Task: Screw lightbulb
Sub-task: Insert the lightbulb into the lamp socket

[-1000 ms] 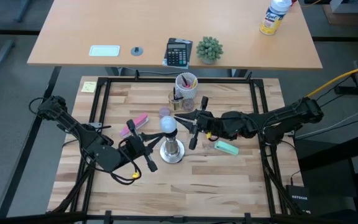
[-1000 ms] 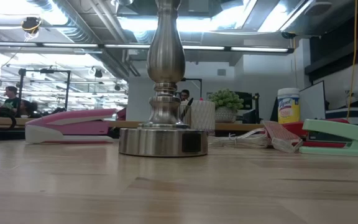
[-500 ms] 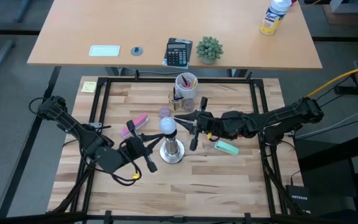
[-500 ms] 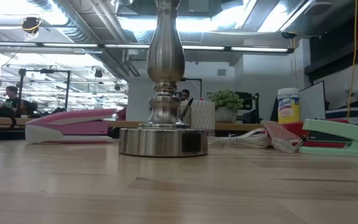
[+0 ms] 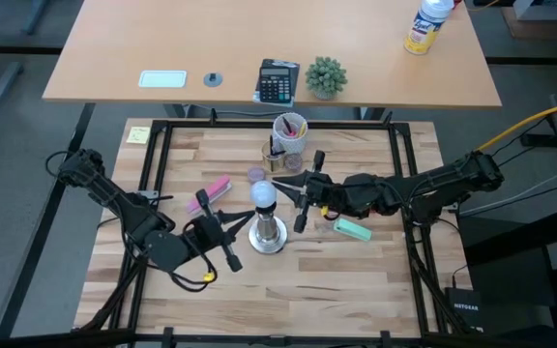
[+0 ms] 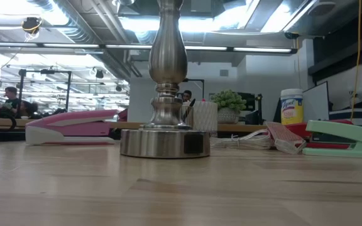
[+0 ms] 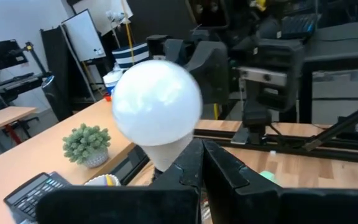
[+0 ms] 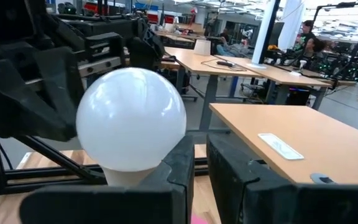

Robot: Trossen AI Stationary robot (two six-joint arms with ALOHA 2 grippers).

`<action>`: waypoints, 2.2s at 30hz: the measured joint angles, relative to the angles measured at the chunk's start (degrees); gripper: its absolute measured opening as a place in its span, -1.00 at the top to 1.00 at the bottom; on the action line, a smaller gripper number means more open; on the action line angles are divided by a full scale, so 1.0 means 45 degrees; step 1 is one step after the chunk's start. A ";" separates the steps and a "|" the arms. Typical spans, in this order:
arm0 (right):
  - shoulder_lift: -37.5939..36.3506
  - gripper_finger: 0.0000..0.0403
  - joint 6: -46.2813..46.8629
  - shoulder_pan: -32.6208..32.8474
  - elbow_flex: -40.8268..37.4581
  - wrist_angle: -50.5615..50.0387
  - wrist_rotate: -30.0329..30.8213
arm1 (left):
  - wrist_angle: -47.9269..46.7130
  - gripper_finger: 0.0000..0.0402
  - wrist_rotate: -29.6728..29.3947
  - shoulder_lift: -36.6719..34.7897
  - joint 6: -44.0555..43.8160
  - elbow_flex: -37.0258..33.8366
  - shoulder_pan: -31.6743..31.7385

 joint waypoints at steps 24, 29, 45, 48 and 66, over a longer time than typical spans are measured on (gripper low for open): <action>-0.0057 0.76 -0.0658 -0.0015 0.0000 0.0732 -0.1181 | 0.0027 0.99 -0.0712 -0.0017 0.0698 0.0000 0.0068; -0.0058 0.76 -0.0657 -0.0013 0.0000 0.0726 -0.1177 | 0.0015 0.99 -0.0850 -0.0019 0.0973 0.0000 0.0071; -0.0083 0.76 -0.0227 0.0856 0.0010 0.0440 -0.0838 | -0.0096 0.99 -0.1485 -0.0040 0.1015 0.0000 0.0062; -0.0083 0.76 -0.0219 0.0980 0.0010 0.0431 -0.0807 | -0.0095 0.99 -0.1511 -0.0045 0.1012 0.0000 0.0066; -0.0053 0.76 0.0504 0.1025 0.0005 0.0444 -0.1011 | -0.0079 0.99 -0.1529 -0.0049 0.1009 0.0000 0.0674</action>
